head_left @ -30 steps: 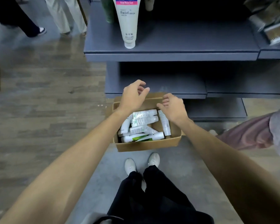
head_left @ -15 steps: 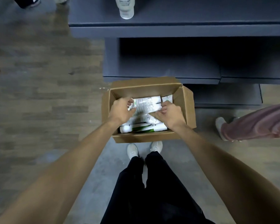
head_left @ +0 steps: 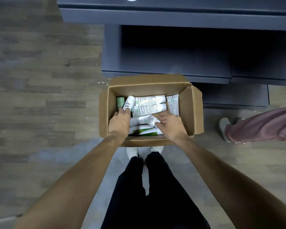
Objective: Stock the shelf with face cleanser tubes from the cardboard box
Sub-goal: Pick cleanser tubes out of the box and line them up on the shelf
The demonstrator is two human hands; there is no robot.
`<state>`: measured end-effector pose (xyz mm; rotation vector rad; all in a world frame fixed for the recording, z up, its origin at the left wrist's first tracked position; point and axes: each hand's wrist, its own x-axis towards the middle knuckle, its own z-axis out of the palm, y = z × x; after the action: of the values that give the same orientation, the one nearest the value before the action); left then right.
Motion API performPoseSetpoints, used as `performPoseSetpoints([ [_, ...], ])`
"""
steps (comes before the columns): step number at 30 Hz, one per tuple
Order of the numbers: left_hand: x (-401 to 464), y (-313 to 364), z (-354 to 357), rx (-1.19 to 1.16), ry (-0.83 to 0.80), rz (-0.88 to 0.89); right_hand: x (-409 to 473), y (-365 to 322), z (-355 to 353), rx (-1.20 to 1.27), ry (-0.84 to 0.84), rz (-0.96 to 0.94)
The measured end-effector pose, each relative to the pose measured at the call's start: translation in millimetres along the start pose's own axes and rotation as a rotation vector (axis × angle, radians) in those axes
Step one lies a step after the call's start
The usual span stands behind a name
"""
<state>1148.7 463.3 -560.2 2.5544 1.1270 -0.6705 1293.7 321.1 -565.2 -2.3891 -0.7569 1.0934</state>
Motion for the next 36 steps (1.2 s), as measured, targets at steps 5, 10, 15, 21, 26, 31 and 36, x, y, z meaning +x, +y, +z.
performPoseSetpoints([
  [5,-2,0,0,0.005,0.089,-0.04,-1,4,-1,-0.021,-0.021,-0.005],
  [10,7,-1,-6,-0.183,0.244,-0.045,2,-3,-2,-0.014,-0.012,-0.005],
  [15,19,-7,-44,-0.436,0.272,0.044,0,-13,-5,0.016,0.008,-0.044],
  [21,20,-13,-105,-0.267,0.105,0.409,-8,-36,-26,0.018,0.061,-0.048],
  [26,2,1,-162,-0.137,0.097,0.592,-22,-68,-54,-0.02,0.119,-0.165],
  [31,-14,7,-211,-0.128,0.164,0.693,-38,-93,-75,0.02,0.171,-0.239],
  [36,-29,12,-247,-0.083,0.216,0.762,-59,-122,-96,-0.061,0.287,-0.3],
])
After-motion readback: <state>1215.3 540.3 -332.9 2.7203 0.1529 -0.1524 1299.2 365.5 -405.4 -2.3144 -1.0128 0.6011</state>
